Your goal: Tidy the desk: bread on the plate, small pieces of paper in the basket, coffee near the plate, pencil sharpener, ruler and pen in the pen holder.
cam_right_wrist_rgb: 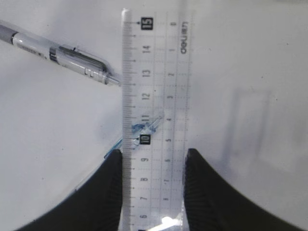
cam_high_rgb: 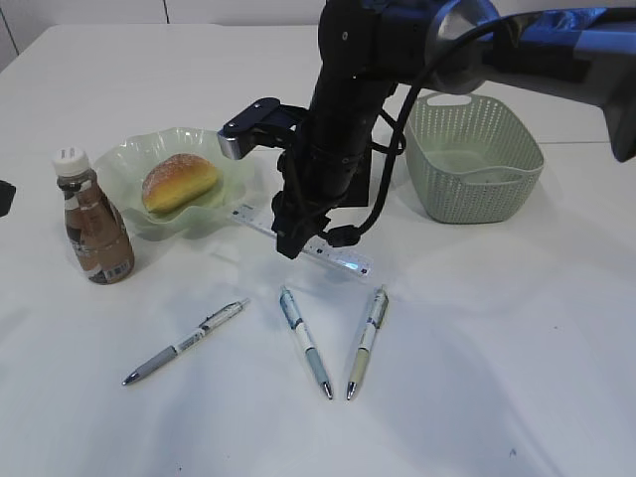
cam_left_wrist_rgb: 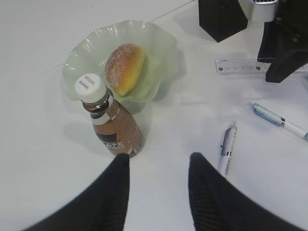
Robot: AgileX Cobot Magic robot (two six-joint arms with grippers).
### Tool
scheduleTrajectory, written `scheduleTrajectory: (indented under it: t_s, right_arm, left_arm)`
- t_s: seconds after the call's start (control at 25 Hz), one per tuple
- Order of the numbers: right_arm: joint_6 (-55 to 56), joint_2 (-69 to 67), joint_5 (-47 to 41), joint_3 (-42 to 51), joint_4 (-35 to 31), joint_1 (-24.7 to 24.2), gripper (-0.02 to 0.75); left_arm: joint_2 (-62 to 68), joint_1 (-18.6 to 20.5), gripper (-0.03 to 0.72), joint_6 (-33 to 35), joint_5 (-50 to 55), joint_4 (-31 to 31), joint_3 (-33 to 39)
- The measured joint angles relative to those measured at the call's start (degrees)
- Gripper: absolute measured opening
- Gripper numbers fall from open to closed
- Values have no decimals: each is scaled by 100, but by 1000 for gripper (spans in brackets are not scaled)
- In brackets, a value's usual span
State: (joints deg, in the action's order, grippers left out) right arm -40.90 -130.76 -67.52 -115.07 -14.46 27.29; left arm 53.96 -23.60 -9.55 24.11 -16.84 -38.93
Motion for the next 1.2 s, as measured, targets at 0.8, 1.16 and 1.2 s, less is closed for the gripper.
scheduleTrajectory:
  t_s: [0.8,1.16,1.2]
  right_arm:
    - [1802,-8,-270,-948,461,0,304]
    - [2727,-8,-98,-1335,593,-69,304]
    - [2727,-8,-98,-1335,593,-69,304]
  left_arm:
    - [0,0,280,0,-10,0,0]
    - [0,0,278,0,-95,0,0]
    - [0,0,278,0,-95,0,0]
